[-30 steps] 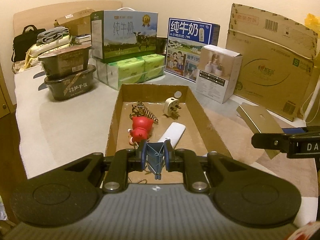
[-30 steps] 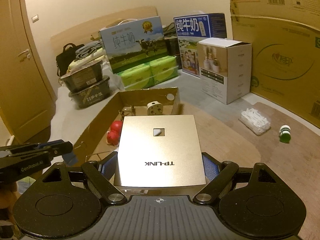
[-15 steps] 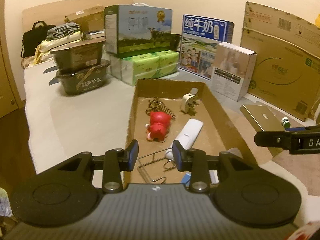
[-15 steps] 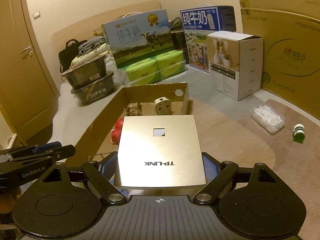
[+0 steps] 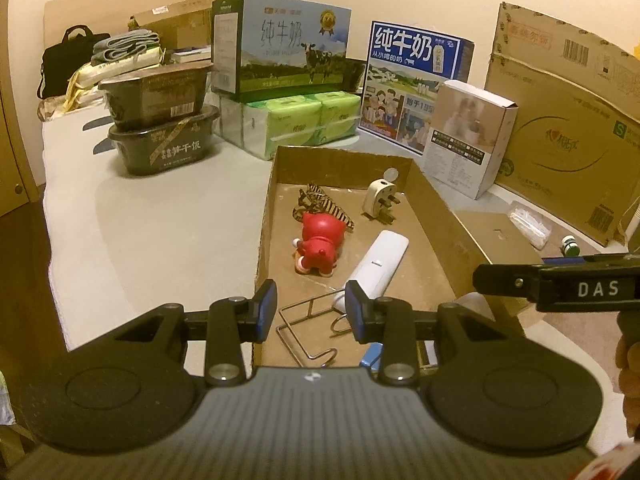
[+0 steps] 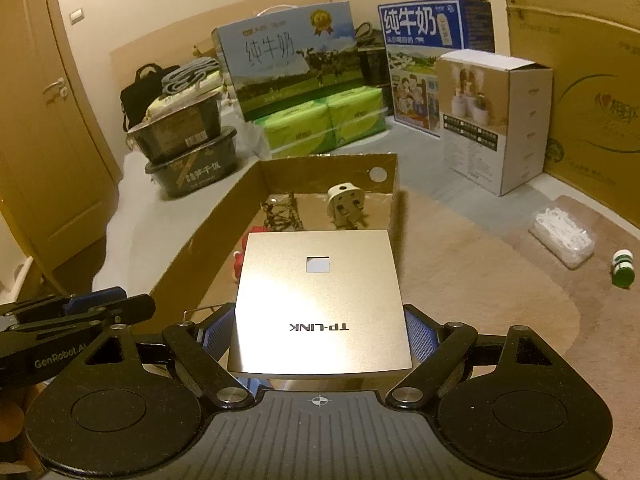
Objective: Organize rigid objects
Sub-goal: 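Carry the binder clip and gold box over the cardboard tray with both tools, then open the left tool to drop the clip while the right lowers and releases the box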
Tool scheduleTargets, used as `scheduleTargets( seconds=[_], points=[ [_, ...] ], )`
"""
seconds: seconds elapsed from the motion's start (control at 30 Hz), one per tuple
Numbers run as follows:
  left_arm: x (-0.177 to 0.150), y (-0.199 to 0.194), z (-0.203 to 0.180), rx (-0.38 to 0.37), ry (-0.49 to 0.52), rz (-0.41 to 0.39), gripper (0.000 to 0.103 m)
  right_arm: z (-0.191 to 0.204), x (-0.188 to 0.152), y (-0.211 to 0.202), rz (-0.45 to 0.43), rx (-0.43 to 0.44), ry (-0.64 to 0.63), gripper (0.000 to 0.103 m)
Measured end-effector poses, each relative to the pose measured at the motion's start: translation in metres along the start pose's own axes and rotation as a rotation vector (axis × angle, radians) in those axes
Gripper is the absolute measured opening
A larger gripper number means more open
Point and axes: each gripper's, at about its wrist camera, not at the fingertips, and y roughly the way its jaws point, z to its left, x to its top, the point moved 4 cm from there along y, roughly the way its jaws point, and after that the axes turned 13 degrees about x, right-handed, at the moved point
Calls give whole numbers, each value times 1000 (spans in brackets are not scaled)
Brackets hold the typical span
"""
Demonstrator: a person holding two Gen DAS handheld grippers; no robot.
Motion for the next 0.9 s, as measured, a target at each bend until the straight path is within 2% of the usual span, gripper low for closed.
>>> scheduleTargets(
  seconds=[0.37,0.53,0.6,0.63,0.67,0.9],
  points=[
    [0,15,6,-5,-11,20,33,1,2,29,32,9,13,85],
    [0,23,6,-4,-8,28,34,0,6,42,34,48,26,85],
    [0,25,6,9,-9,24,46,1,7,46,37,73,15,86],
    [0,25,7,17,-10,19,59,2,7,46,33,71,-1,86],
    [0,25,8,25,-12,13,67,2,7,45,26,63,-13,87],
    [0,22,8,31,-16,13,70,-3,4,37,18,22,-1,89]
  ],
)
